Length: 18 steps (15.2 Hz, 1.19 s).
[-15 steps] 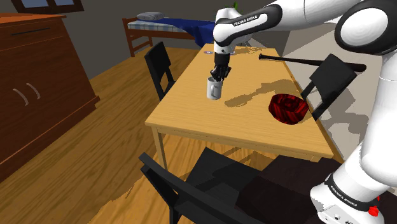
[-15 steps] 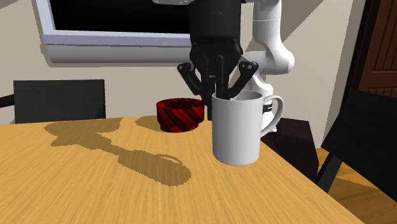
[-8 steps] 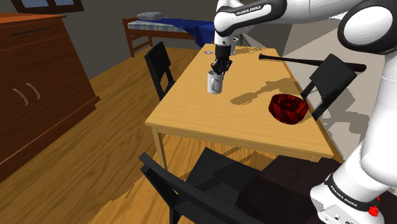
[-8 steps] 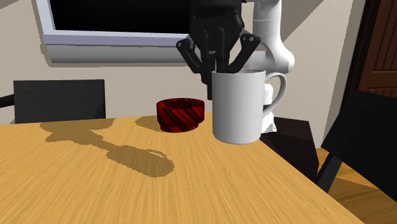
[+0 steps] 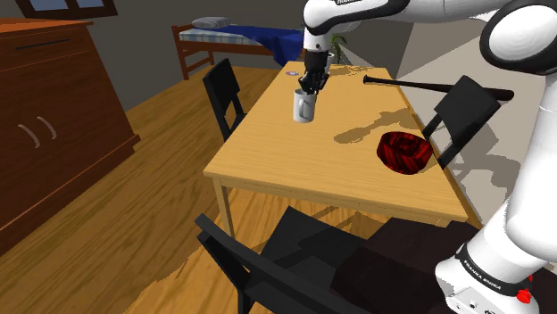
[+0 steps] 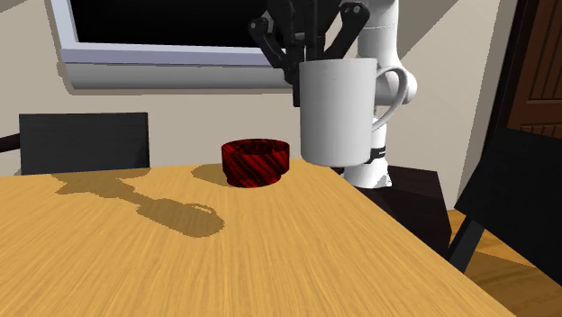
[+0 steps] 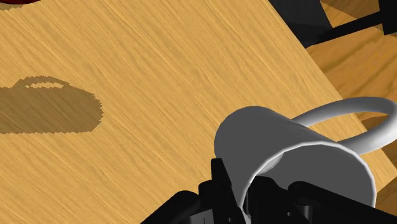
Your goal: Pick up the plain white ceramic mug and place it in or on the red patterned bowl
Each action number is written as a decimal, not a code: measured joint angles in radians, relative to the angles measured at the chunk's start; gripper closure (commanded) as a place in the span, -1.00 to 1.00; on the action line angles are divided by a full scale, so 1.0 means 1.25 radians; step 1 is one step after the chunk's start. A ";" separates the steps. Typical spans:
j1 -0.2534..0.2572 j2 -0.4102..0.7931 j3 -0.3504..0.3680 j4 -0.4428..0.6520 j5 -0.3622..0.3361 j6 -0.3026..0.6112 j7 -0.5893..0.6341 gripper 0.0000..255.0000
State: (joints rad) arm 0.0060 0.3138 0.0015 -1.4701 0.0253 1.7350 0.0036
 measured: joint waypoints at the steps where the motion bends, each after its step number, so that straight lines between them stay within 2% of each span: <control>1: -0.005 -0.019 -0.003 -0.022 0.000 0.003 -0.007 1.00; 9: -0.063 -0.208 -0.045 -0.264 -0.003 0.054 -0.107 1.00; 15: -0.106 -0.331 -0.088 -0.401 -0.019 0.067 -0.188 1.00; 18: -0.127 -0.377 -0.113 -0.440 -0.030 0.061 -0.231 1.00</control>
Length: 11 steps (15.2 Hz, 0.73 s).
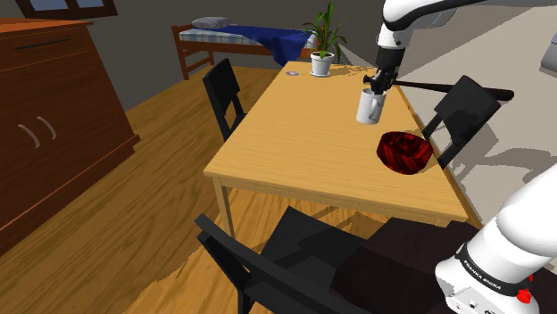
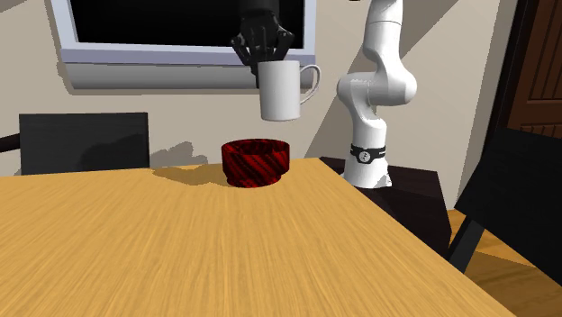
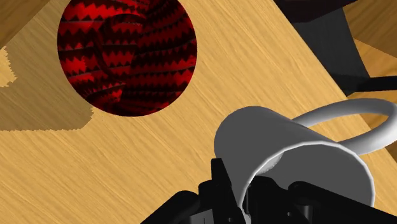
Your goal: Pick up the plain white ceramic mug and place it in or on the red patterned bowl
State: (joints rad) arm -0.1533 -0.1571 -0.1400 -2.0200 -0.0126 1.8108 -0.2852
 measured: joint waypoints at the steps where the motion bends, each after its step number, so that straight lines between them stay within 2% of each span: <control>1: -0.007 -0.013 -0.008 -0.015 -0.004 0.002 -0.014 1.00; 5: -0.039 -0.081 -0.046 -0.080 -0.028 0.001 -0.074 1.00; 11: -0.089 -0.148 -0.111 -0.127 -0.068 -0.014 -0.171 1.00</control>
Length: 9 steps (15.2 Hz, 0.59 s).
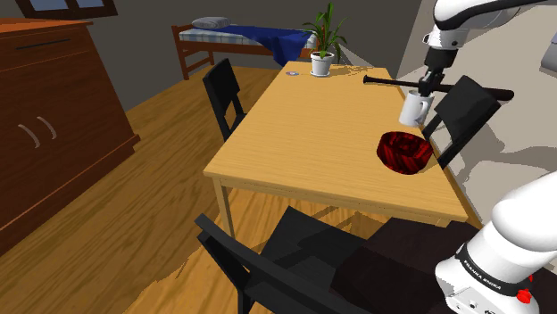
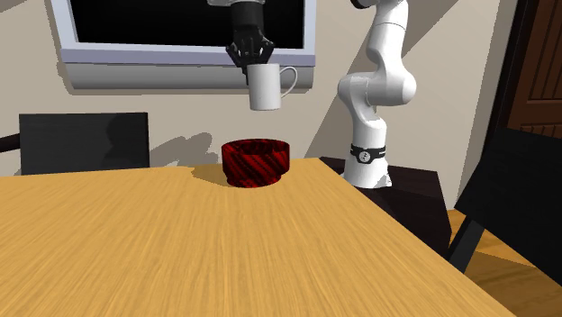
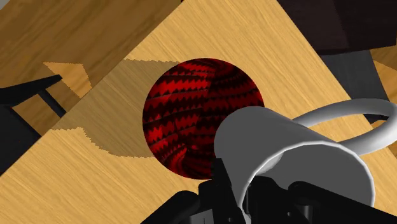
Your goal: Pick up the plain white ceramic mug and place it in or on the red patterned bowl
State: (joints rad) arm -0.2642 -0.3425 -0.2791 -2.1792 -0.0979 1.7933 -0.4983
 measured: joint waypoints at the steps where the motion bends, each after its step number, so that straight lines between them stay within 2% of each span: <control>1: -0.008 -0.009 -0.010 -0.001 -0.007 -0.007 -0.016 1.00; 9: -0.020 -0.014 -0.030 -0.080 -0.019 0.068 -0.035 1.00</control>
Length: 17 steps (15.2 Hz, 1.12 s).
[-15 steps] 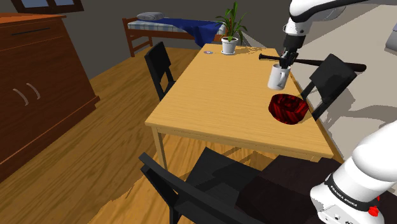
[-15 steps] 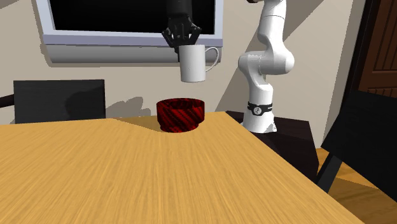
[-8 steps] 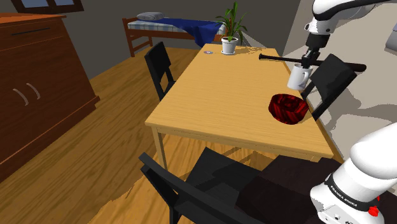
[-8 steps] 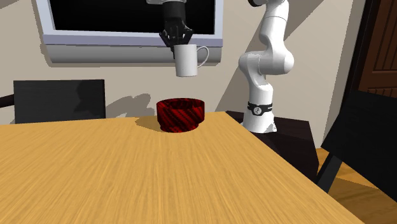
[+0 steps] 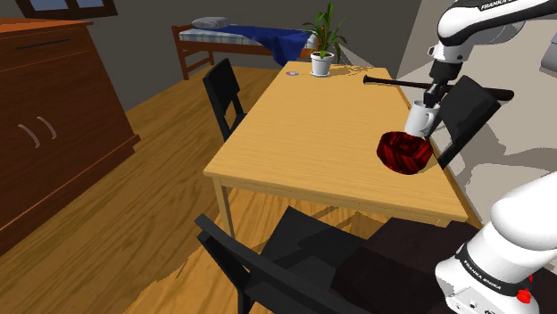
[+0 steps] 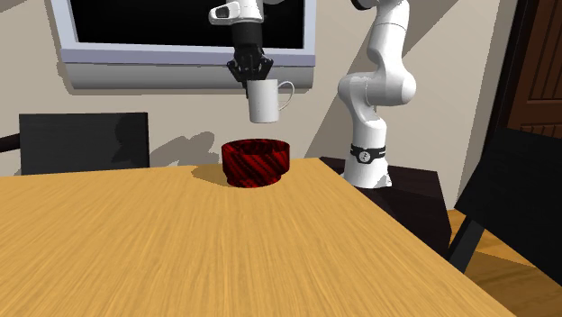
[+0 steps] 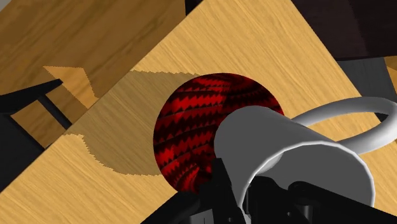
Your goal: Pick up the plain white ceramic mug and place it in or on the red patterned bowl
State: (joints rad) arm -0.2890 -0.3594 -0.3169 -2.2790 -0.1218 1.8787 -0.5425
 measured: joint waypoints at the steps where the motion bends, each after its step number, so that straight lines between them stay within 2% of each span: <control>1: 0.000 0.003 -0.001 -0.008 0.000 0.011 0.000 1.00; 10: 0.000 0.035 -0.012 -0.079 0.001 0.113 -0.003 1.00; 17: -0.001 0.036 -0.013 -0.088 0.000 0.123 -0.004 1.00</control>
State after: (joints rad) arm -0.2905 -0.3147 -0.3336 -2.3888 -0.1217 2.0328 -0.5476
